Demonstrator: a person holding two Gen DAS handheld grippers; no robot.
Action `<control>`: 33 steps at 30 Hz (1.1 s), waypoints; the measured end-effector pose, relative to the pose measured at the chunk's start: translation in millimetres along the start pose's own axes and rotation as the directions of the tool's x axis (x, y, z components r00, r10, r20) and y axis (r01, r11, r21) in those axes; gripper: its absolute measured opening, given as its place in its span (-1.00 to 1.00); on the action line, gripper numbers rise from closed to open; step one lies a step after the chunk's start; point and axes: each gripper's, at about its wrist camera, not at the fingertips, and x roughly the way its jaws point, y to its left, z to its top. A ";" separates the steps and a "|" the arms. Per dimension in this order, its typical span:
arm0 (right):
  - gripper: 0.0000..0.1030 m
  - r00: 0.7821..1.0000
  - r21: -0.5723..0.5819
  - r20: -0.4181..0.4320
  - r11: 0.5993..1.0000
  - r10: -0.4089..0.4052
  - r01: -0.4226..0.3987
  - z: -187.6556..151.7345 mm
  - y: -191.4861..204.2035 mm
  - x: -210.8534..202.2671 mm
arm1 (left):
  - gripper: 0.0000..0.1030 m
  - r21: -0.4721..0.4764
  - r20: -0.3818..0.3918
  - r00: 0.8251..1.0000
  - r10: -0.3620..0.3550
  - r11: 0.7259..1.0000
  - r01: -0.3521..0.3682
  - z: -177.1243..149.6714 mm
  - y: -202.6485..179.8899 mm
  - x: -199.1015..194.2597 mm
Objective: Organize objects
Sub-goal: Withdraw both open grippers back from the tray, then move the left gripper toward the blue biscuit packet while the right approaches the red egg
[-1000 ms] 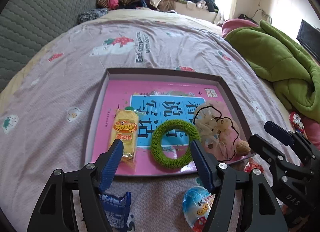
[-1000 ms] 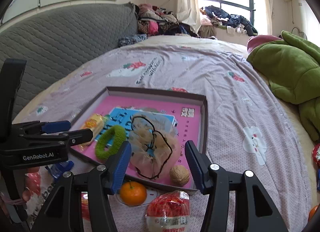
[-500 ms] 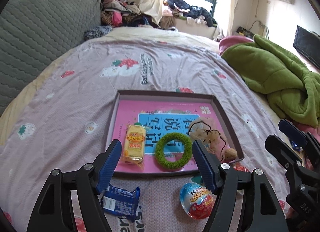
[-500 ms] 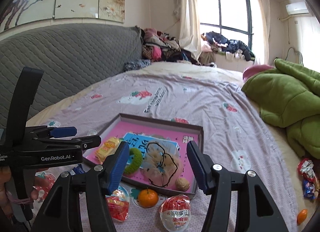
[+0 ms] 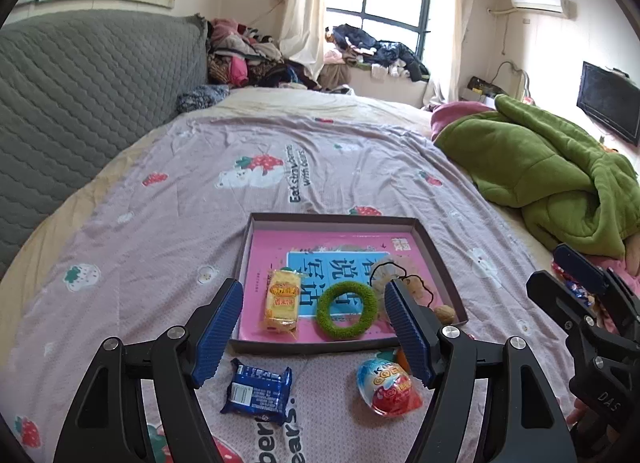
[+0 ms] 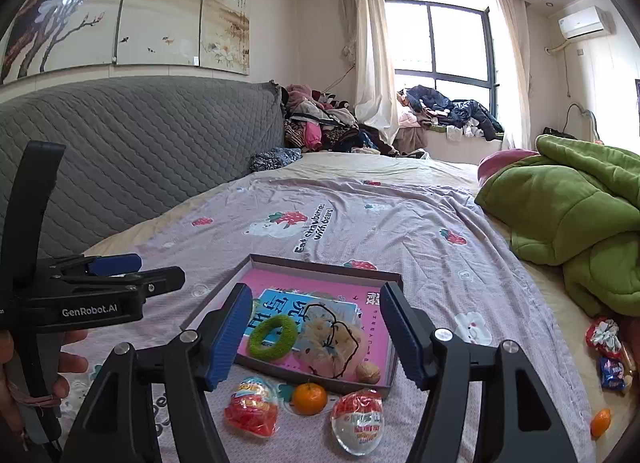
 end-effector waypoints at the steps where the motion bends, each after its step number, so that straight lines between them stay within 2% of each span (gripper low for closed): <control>1: 0.28 1.000 0.007 0.001 1.000 0.003 -0.003 -0.2 -0.2 -2.4 | 0.45 0.003 0.009 1.000 0.002 1.000 -0.002 -0.3 -0.2 -4.4; 17: 0.31 1.000 0.062 0.027 0.998 0.012 -0.013 -4.7 5.0 -42.2 | 0.46 0.023 0.034 0.999 0.009 1.000 -0.010 -13.9 0.0 -38.4; 33: 0.31 0.999 0.048 -0.047 0.999 0.013 -0.011 -30.4 28.7 -47.8 | 0.46 0.040 -0.011 1.000 0.008 0.999 -0.008 -43.9 5.7 -45.5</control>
